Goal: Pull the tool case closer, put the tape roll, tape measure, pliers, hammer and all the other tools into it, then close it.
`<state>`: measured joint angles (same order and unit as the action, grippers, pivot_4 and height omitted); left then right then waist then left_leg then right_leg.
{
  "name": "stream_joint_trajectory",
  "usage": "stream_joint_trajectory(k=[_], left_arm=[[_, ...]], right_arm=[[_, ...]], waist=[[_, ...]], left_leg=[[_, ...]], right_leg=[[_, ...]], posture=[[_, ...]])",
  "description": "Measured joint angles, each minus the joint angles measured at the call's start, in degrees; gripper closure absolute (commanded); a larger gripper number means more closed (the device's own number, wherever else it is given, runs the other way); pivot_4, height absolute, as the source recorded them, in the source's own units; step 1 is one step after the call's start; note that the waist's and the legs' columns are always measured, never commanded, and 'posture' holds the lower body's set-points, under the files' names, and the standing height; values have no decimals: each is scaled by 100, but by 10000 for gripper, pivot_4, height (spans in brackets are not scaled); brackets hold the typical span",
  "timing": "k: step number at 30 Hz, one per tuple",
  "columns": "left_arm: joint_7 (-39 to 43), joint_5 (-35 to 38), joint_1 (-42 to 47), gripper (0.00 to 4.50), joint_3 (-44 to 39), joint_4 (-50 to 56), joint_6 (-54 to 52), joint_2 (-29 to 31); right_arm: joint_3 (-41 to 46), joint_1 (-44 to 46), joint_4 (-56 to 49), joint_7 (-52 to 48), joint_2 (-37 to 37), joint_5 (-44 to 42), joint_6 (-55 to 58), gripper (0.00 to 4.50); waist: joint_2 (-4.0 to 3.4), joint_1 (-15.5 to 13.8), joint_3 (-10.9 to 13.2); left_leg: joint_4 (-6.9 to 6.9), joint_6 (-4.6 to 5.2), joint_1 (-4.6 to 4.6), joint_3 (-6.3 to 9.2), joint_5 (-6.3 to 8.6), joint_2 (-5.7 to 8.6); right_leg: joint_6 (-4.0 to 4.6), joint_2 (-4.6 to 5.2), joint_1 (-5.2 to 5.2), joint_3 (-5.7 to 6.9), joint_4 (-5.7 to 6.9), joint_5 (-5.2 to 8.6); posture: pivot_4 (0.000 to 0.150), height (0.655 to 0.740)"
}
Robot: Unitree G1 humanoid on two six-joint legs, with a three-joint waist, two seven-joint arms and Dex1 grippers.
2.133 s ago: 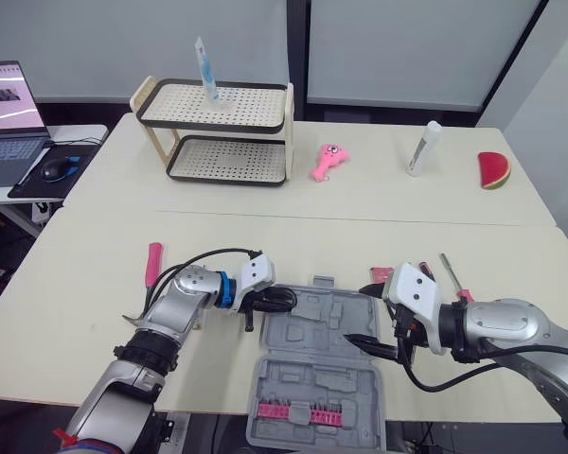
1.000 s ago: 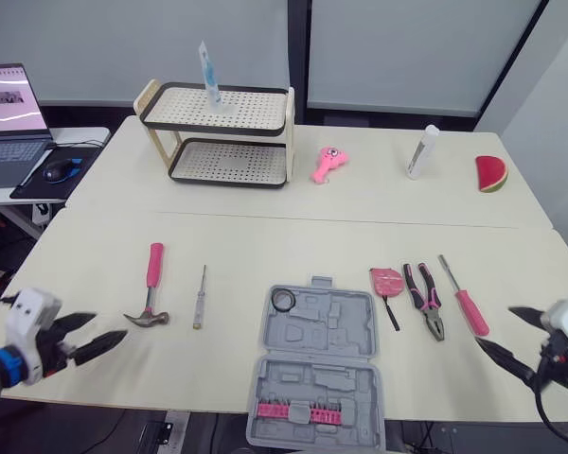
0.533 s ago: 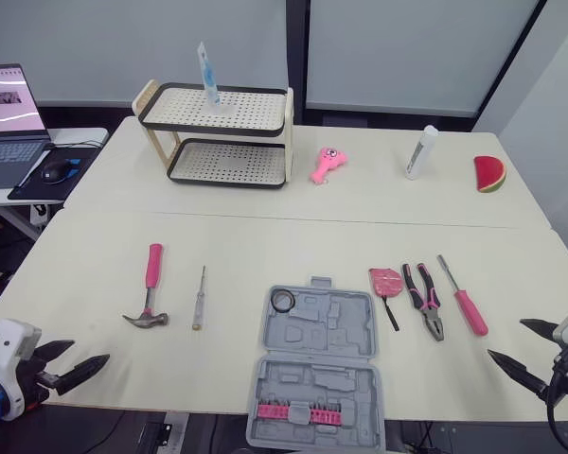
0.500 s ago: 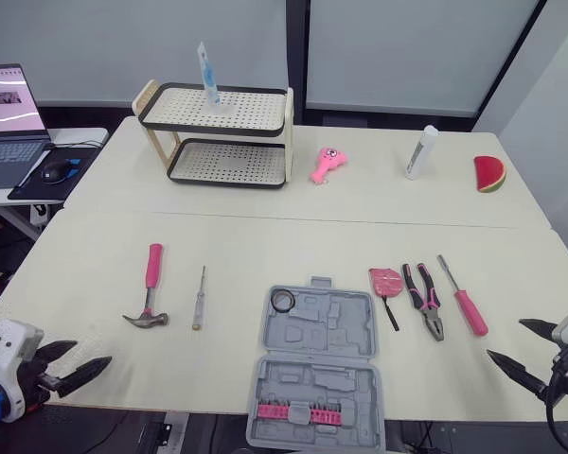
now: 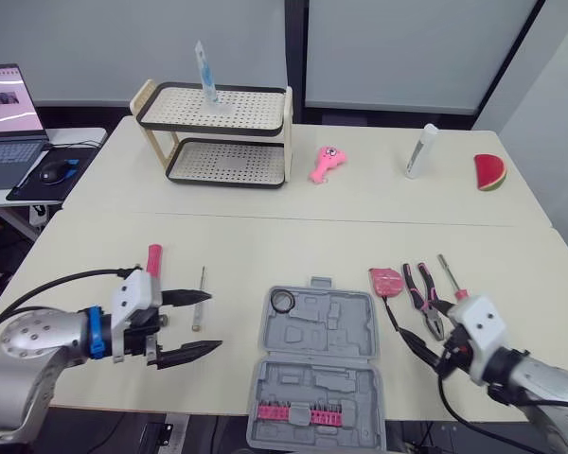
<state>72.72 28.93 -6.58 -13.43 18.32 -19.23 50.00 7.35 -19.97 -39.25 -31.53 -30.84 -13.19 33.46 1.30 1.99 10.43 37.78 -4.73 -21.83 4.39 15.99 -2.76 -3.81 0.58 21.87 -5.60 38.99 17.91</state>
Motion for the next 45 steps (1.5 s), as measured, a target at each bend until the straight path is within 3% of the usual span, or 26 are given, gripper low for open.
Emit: stream_joint_trajectory(k=[3,11,20,21,36,45], left_arm=[[52,7,532,0,481,192,-54,2],[39,29,1483,0,1263,386,-283,-236],[143,-44,1498,0,1539,84,18,-392],[178,-60,1464,0,1539,19,100,-392],[278,-228,1318,0,1611,-264,591,-510],[245,-243,1376,0,1887,-183,582,-569]], right_arm=[[-384,482,265,438,254,279,184,12827],[-978,1123,1058,1023,604,747,356,12827],[-1141,1280,1649,1281,897,860,341,12827],[-1160,1313,1713,1297,927,870,340,17151],[-1192,1434,2025,1340,1113,961,213,44842],[-991,862,1575,1158,856,904,257,44842]], waist=[[-1,-9,2],[-4,-8,3],[-4,-4,4],[-5,-4,4],[-5,-5,3],[-8,-21,2]], left_leg=[[1,0,-12,1,0,0],[1,1,-16,3,0,2],[5,2,-14,3,0,2],[5,2,-14,3,-1,2],[6,2,-14,4,-1,2],[7,2,-14,6,-1,2]], right_leg=[[-2,-1,11,0,0,-2],[-2,-3,14,0,3,-2],[-2,-4,14,-1,8,-3],[-2,-4,14,-1,8,-3],[-2,-4,13,0,10,-3],[-2,-4,10,3,12,-3]], posture=[[1500,7350],[1500,7350],[1500,7350],[1500,7350],[1500,7350],[1500,7350]])
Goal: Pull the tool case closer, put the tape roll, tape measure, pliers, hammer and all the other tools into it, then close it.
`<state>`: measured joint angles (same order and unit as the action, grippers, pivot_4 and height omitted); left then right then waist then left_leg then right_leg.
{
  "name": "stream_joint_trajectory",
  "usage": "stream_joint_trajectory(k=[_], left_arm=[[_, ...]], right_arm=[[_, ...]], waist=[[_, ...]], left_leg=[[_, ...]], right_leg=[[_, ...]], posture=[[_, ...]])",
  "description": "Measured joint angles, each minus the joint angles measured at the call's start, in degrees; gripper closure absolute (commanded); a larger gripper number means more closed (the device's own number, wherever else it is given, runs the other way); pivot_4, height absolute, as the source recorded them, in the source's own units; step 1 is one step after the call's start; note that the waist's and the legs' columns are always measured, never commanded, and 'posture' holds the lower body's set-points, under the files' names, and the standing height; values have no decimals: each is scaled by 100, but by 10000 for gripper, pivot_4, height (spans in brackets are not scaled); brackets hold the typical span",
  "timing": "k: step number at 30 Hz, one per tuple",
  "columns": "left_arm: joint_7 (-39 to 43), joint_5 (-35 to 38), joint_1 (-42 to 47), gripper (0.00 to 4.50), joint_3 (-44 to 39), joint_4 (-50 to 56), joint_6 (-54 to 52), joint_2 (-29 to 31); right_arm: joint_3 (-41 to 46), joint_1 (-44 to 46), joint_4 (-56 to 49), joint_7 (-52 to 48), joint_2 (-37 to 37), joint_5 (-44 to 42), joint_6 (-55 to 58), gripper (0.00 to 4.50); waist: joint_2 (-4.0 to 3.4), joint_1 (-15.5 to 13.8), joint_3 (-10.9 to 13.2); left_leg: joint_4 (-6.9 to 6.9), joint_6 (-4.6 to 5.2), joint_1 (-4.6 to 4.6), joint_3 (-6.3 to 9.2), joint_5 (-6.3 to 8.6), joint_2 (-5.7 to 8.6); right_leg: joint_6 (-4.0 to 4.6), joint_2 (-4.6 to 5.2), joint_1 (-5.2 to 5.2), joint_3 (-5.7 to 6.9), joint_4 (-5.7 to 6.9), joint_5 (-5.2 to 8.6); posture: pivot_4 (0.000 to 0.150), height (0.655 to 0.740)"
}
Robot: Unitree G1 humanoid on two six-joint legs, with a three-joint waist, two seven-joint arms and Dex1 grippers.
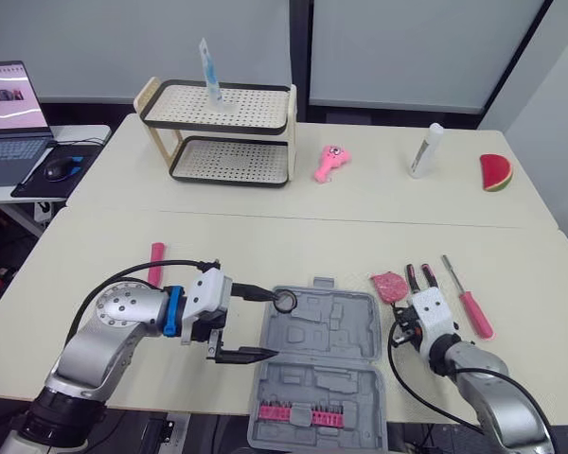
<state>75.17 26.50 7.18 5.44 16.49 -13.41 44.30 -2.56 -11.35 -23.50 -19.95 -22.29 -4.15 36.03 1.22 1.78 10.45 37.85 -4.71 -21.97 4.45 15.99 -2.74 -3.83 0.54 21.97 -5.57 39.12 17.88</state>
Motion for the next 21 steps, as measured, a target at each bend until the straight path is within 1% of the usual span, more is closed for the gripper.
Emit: stream_joint_trajectory(k=[6,11,15,21], left_arm=[[70,-35,37,0,219,139,3,6],[156,-51,69,0,356,160,0,5],[327,-62,98,0,507,217,14,44],[477,-108,165,0,690,228,34,51]], right_arm=[[154,-1006,-882,-169,-207,-186,237,44842],[331,-1740,-1406,-247,-236,-318,358,44842],[600,-2509,-1709,-256,-256,-378,360,44842],[616,-3254,-2088,-303,-265,-392,344,44842]], waist=[[-3,6,-2],[-8,5,-6],[-12,3,-10],[-16,8,-15]], left_leg=[[2,0,8,2,0,0],[4,1,9,2,-1,-1],[4,1,9,2,0,-1],[4,1,15,2,0,-2]], right_leg=[[0,-2,-4,0,9,1],[0,-3,-6,-1,9,1],[1,-2,-10,-1,6,1],[1,-4,-14,-1,5,3]], posture=[[1500,7350],[1500,7350],[1500,7350],[1500,7350]])
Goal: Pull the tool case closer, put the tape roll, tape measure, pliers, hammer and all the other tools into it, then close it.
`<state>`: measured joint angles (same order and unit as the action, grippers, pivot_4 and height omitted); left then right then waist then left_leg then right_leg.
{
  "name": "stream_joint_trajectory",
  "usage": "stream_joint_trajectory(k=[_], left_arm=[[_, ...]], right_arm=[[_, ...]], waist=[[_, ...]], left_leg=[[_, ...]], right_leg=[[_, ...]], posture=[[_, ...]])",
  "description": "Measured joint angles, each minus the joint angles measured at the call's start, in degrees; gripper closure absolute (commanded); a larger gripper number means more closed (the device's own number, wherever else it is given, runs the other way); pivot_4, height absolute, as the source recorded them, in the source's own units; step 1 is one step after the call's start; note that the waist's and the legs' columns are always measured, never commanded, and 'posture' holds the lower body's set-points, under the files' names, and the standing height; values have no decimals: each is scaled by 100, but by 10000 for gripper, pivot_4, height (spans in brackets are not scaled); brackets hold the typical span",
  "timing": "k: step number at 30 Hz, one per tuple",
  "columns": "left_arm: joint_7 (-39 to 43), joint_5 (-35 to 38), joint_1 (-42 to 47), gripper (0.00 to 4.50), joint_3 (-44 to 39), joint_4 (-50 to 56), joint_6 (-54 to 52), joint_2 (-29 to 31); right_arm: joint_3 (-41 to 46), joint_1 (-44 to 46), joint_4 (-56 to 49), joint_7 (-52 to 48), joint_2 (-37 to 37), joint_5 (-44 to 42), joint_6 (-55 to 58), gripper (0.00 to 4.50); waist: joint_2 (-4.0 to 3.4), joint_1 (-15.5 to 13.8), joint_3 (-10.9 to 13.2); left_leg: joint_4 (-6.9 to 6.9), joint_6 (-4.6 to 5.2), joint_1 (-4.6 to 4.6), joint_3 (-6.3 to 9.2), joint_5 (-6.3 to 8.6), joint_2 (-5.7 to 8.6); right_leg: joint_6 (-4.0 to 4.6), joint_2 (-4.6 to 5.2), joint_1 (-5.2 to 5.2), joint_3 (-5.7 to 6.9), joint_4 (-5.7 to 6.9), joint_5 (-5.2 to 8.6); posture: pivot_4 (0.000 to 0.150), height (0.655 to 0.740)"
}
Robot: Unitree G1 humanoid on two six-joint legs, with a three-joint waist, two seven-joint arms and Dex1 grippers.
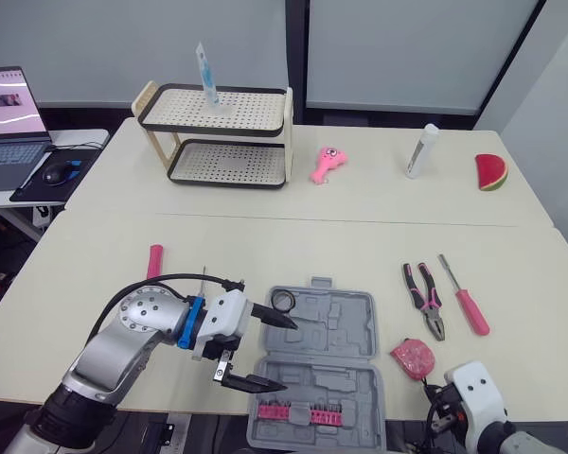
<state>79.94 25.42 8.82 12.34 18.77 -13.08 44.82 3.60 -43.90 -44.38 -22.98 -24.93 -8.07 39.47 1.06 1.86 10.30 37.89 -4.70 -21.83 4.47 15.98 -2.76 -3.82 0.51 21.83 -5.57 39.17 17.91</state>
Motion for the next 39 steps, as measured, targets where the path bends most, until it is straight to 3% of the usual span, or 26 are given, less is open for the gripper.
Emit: stream_joint_trajectory(k=[27,33,39], left_arm=[[-60,34,155,0,93,211,-271,-33],[-71,34,148,0,93,218,-272,-51],[-168,33,101,0,92,290,-275,-61]], right_arm=[[-359,-39,-438,-195,-310,-290,635,44842],[-50,-28,-847,-367,-430,-831,1149,32168],[829,-447,-1234,-1318,-1392,-1353,1188,21007]], waist=[[1,-4,-1],[1,-4,-1],[7,-2,-5]], left_leg=[[-1,0,-3,0,0,0],[-1,0,-3,0,0,0],[3,0,3,2,0,0]], right_leg=[[0,0,-1,0,-9,2],[-1,0,-2,0,-10,2],[-2,0,-13,2,-11,1]], posture=[[1500,7350],[1500,7350],[1500,7350]])
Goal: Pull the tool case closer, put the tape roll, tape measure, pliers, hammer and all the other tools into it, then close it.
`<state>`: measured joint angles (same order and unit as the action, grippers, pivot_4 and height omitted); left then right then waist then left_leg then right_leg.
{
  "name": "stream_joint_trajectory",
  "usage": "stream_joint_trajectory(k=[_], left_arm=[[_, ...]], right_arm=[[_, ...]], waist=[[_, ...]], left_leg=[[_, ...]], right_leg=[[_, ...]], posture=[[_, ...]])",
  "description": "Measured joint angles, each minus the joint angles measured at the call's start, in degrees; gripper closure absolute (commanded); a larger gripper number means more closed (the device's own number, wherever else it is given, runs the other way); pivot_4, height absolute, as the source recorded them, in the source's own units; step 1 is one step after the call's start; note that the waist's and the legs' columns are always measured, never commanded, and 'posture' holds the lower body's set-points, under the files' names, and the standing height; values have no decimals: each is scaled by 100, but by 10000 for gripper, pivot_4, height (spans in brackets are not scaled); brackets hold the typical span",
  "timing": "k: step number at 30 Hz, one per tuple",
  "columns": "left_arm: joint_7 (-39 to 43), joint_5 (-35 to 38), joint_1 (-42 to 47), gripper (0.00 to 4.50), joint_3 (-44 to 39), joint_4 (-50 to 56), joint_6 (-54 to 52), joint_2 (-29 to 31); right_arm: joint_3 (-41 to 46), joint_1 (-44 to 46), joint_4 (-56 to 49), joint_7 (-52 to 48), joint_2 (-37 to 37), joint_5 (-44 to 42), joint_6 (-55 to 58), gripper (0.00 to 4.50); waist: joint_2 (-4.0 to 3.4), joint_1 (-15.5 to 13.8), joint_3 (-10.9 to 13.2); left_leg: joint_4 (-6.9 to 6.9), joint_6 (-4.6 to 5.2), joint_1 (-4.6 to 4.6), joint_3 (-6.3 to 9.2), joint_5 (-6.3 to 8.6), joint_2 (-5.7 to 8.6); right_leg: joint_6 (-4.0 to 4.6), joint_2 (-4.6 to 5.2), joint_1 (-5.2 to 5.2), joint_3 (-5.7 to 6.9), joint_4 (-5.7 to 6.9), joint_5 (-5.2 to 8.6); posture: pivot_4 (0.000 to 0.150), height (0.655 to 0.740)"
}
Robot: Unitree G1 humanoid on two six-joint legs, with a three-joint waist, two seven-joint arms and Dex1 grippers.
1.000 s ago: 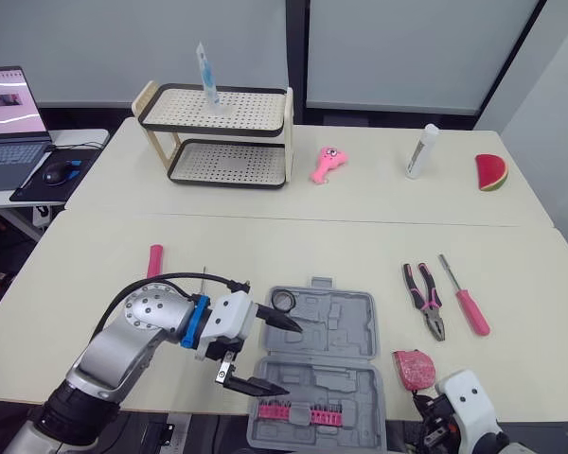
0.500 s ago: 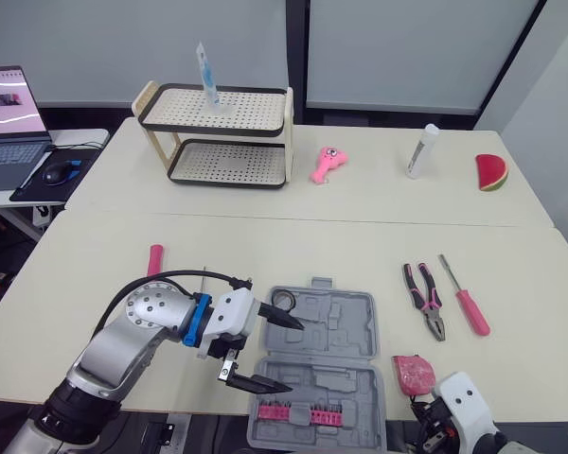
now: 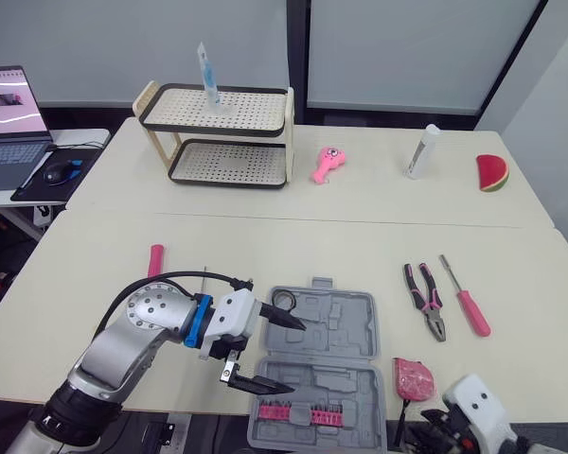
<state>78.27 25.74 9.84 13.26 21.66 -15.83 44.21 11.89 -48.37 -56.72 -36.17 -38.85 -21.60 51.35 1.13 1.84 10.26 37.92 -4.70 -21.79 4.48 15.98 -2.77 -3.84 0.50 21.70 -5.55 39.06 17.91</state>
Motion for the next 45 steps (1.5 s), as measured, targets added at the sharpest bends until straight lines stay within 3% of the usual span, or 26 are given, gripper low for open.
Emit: stream_joint_trajectory(k=[3,6,8,9,13,20,43,45], left_arm=[[-12,1,-27,0,-5,16,1,3],[-8,2,-70,0,-10,61,13,18],[-1,1,-87,0,-12,91,31,55],[0,2,-88,0,-12,96,38,56],[35,-1,-92,0,-10,101,131,69],[139,-17,-124,0,-4,96,246,99],[237,-162,-237,0,7,5,499,75],[236,-199,-242,0,48,-40,539,55]], right_arm=[[584,322,47,-671,-562,-76,-557,15181],[618,1082,682,-1215,-1155,209,-1543,8051],[445,1444,1304,-1526,-1475,513,-2237,782],[326,1590,1571,-1639,-1557,650,-2529,95],[-354,1973,2541,-2173,-1885,1187,-3716,95],[-949,2451,3478,-2491,-1897,1604,-4571,95],[-1856,3296,4082,-2365,-1569,2091,-4809,95],[-1926,3368,4082,-2363,-1544,2096,-4764,3806]], waist=[[6,22,0],[15,38,8],[15,3,8],[16,-3,9],[14,-36,10],[15,-2,13],[13,-3,14],[13,-5,14]], left_leg=[[1,0,13,-3,0,-1],[0,0,33,-8,0,0],[0,0,33,-6,0,0],[-1,0,30,-7,0,0],[0,0,22,-5,1,2],[1,1,29,-6,1,2],[1,1,29,-5,1,3],[1,1,30,-5,1,3]], right_leg=[[-9,-2,-10,-4,-2,1],[-29,-1,-31,-9,-8,12],[-4,-1,-31,-7,-8,-3],[-3,-1,-30,-6,-8,-2],[-5,6,-30,2,-9,1],[-5,5,-32,-2,-8,1],[-5,4,-32,-4,-8,1],[-5,4,-32,-3,-7,1]], posture=[[1500,7350],[1500,7350],[1500,7350],[1500,7350],[1500,7350],[1500,7350],[1500,7350],[1500,7350]])
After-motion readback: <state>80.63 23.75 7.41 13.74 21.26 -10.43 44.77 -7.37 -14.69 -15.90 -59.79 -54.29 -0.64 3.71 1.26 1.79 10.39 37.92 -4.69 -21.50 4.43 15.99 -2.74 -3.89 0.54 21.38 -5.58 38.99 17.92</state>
